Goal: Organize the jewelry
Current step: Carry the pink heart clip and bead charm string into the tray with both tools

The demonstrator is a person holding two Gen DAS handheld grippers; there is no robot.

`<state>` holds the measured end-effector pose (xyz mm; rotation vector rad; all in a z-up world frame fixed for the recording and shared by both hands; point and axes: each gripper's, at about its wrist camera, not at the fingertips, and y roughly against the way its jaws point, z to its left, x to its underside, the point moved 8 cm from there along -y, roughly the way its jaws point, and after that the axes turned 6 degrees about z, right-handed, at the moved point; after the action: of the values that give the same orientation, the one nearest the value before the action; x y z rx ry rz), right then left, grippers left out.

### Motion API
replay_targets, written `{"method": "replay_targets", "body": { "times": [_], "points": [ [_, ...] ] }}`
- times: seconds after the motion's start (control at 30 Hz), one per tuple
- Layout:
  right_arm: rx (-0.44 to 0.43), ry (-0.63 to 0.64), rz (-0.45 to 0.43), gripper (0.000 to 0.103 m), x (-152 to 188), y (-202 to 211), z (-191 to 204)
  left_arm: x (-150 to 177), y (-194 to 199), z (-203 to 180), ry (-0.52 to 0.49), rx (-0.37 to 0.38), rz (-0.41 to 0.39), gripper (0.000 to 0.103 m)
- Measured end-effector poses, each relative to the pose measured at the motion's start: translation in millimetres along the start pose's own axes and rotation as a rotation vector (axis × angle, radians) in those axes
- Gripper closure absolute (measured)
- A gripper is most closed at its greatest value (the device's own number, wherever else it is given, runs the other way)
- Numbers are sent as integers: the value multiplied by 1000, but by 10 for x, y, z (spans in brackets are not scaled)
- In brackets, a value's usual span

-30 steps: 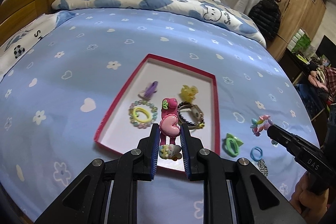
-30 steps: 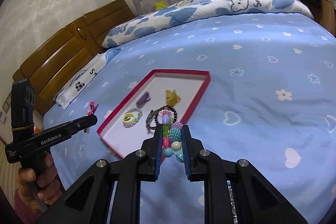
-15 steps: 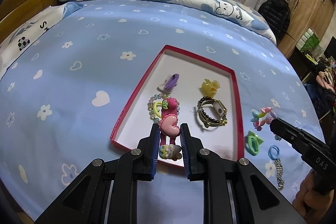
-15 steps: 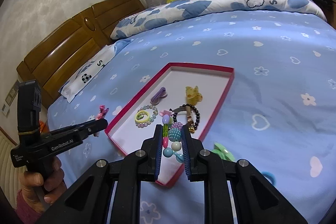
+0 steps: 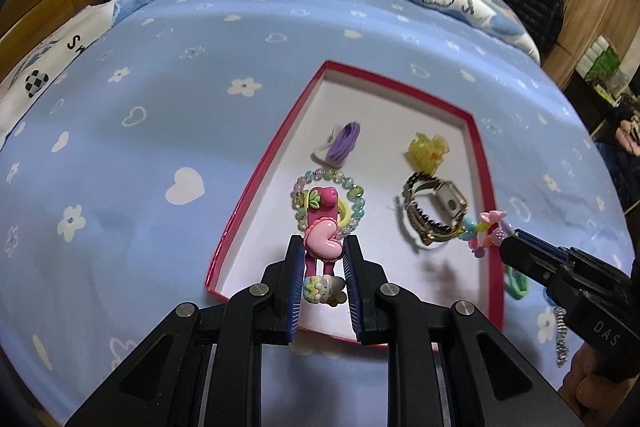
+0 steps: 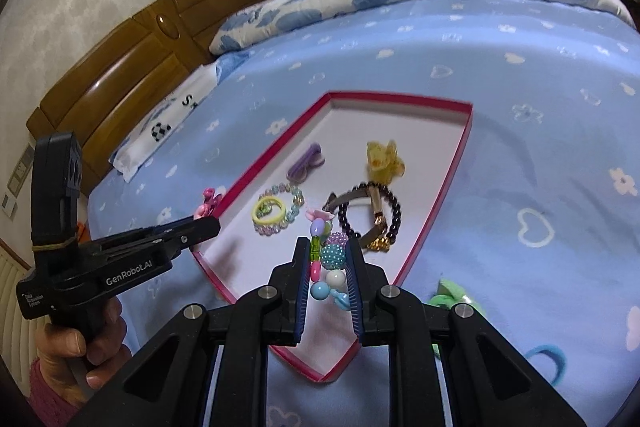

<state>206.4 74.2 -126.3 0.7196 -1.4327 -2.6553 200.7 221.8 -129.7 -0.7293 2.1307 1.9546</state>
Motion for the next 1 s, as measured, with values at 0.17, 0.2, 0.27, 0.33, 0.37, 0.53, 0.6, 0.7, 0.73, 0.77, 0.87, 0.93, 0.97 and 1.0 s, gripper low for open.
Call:
{"method": "replay_targets", "body": {
  "times": [0.17, 0.2, 0.27, 0.33, 0.37, 0.53, 0.6, 0.7, 0.73, 0.77, 0.87, 0.93, 0.97, 1.0],
  "points": [
    [14, 16, 54, 86, 17, -196, -1, -41, -191, -16, -26, -14, 43, 85],
    [18, 20, 67, 86, 23, -237, -1, -46, -232, -16, -30, -18, 53, 85],
    [34, 33, 88, 86, 29, -303, 2, -40, -282, -19, -37, -24, 68, 85],
    [44, 41, 108, 86, 45, -356, 4, -37, -334, -18, -43, -32, 80, 85],
    [52, 46, 118, 86, 55, -384, 2, -28, -358, -18, -45, -34, 86, 84],
    [65, 61, 164, 86, 114, -492, -16, -9, -477, -21, -50, -43, 108, 84],
    [69, 70, 163, 86, 121, -496, -7, -16, -493, -26, -55, -47, 104, 84],
    [70, 74, 163, 86, 122, -495, -6, -21, -512, -13, -53, -48, 102, 84],
    [70, 74, 162, 86, 123, -493, -8, -24, -518, -12, -52, -47, 102, 84],
    [69, 76, 162, 86, 125, -491, -9, -24, -521, -12, -51, -48, 101, 83],
    [68, 77, 160, 86, 120, -493, -12, -19, -516, -18, -55, -55, 99, 83],
    [65, 75, 157, 85, 114, -503, -4, -16, -506, -26, -60, -60, 97, 83],
    [62, 73, 155, 85, 111, -505, 0, -15, -505, -28, -62, -63, 96, 83],
    [60, 71, 153, 85, 111, -503, -2, -12, -504, -32, -62, -65, 95, 83]
  ]
}}
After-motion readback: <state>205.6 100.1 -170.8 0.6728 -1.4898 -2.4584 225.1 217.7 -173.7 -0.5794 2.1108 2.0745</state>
